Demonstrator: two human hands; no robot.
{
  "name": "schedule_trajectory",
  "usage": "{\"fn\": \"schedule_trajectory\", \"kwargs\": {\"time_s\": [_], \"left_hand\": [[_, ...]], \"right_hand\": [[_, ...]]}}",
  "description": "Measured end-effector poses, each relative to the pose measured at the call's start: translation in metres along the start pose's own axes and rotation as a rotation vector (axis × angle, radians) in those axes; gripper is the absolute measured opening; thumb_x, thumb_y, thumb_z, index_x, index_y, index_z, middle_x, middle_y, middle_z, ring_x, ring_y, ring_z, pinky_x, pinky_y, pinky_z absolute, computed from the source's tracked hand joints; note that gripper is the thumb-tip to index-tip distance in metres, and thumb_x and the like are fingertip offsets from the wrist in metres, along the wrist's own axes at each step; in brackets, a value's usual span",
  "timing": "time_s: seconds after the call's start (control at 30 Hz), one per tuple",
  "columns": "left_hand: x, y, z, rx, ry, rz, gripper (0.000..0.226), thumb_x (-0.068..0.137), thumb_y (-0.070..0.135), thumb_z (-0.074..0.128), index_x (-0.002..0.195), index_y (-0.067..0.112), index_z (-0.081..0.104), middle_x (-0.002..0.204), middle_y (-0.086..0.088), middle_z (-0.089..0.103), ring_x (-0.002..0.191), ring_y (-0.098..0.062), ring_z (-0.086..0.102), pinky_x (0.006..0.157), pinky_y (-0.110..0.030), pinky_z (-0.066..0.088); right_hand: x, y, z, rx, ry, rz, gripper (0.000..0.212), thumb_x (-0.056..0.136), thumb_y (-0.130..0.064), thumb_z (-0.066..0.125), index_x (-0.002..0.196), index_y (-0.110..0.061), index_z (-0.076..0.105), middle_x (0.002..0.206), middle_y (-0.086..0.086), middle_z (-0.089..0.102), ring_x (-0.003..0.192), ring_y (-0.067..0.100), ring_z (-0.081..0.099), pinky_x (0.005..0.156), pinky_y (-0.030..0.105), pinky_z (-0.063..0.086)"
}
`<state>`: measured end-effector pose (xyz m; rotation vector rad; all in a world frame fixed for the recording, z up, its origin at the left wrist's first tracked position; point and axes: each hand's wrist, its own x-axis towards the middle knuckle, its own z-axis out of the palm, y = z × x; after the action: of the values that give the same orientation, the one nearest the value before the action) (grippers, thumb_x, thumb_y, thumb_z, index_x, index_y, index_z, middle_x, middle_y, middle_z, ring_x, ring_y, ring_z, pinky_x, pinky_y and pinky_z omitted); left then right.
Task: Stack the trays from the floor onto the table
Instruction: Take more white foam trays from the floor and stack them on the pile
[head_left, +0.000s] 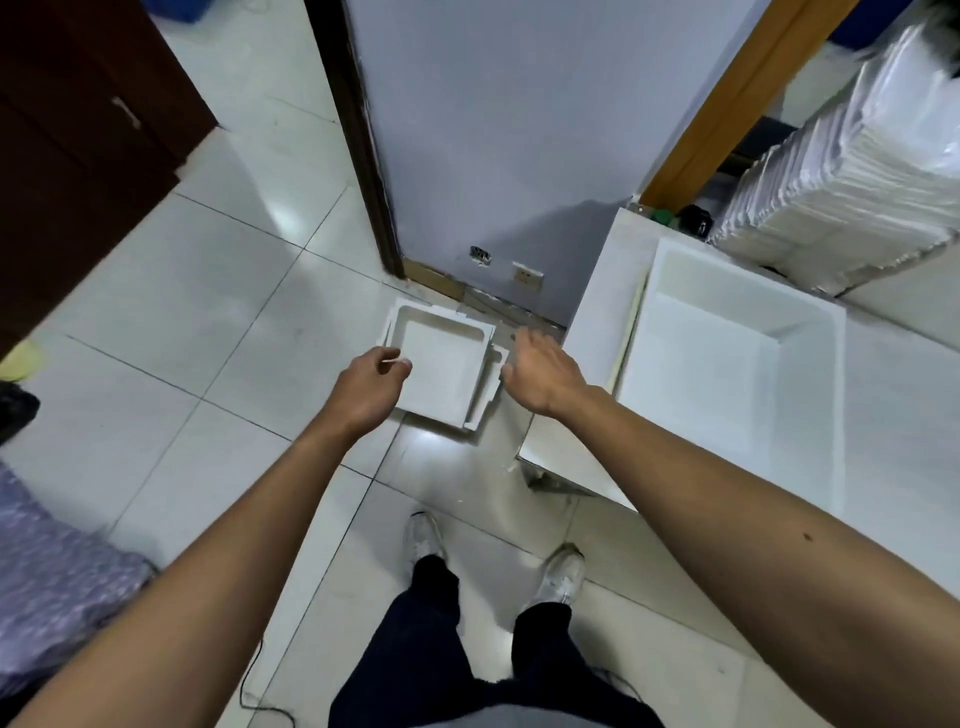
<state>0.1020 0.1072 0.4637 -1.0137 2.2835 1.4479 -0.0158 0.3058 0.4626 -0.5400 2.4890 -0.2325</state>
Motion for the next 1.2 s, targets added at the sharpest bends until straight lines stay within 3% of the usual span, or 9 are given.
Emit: {"fn": "schedule_trajectory", "kwargs": {"time_s": [0.17,0.3,0.47,0.83,1.07,1.2], "left_hand": [[0.058,-0.012,0.011,0.032,-0.05,-0.02,0.045,0.101,0.033,0.052,0.142,0.016,0.054,0.138,-0.004,0.06,0.127,-0.02,0.055,0.1,-0.027,0.039],[0.098,-0.035,0.025,0.0,-0.099,-0.063,0.045,0.101,0.032,0.052,0.143,0.017,0.053,0.137,-0.003,0.06,0.125,-0.016,0.054,0.094,-0.023,0.035],[0.16,-0.073,0.039,0.02,-0.183,-0.124,0.046,0.1,0.031,0.052,0.144,0.018,0.052,0.138,-0.001,0.059,0.121,-0.015,0.053,0.094,-0.022,0.034],[0.285,-0.171,0.081,0.089,-0.132,-0.187,0.045,0.097,0.028,0.05,0.142,0.019,0.054,0.14,-0.004,0.059,0.126,-0.024,0.054,0.104,-0.034,0.041],[0.352,-0.214,0.108,0.047,-0.082,-0.209,0.046,0.098,0.026,0.052,0.142,0.015,0.054,0.148,-0.006,0.051,0.134,-0.026,0.049,0.11,-0.036,0.037],[0.37,-0.242,0.122,0.129,-0.085,-0.193,0.052,0.098,0.026,0.052,0.148,0.013,0.045,0.152,-0.008,0.048,0.138,-0.028,0.044,0.112,-0.038,0.035]], "right_hand": [[0.052,-0.01,0.034,0.021,-0.016,-0.002,0.044,0.101,-0.024,0.039,0.14,-0.005,0.042,0.138,0.017,0.051,0.123,0.034,0.048,0.096,0.041,0.041],[0.087,-0.008,0.075,0.073,-0.04,0.044,0.055,0.104,-0.044,0.037,0.145,-0.009,0.038,0.144,0.016,0.05,0.126,0.034,0.05,0.098,0.043,0.043],[0.135,-0.004,0.129,0.028,-0.151,0.137,0.057,0.103,-0.048,0.035,0.147,-0.012,0.036,0.147,0.014,0.047,0.127,0.034,0.05,0.098,0.044,0.042],[0.245,0.018,0.225,-0.025,-0.257,0.191,0.053,0.102,-0.041,0.036,0.145,-0.01,0.037,0.144,0.013,0.048,0.129,0.032,0.047,0.102,0.041,0.039],[0.301,0.047,0.269,-0.029,-0.289,0.264,0.054,0.102,-0.041,0.04,0.146,-0.01,0.036,0.143,0.012,0.049,0.126,0.032,0.051,0.098,0.04,0.042],[0.319,0.061,0.294,-0.007,-0.29,0.305,0.048,0.1,-0.037,0.044,0.14,-0.01,0.041,0.14,0.011,0.051,0.124,0.031,0.053,0.09,0.037,0.04]]}}
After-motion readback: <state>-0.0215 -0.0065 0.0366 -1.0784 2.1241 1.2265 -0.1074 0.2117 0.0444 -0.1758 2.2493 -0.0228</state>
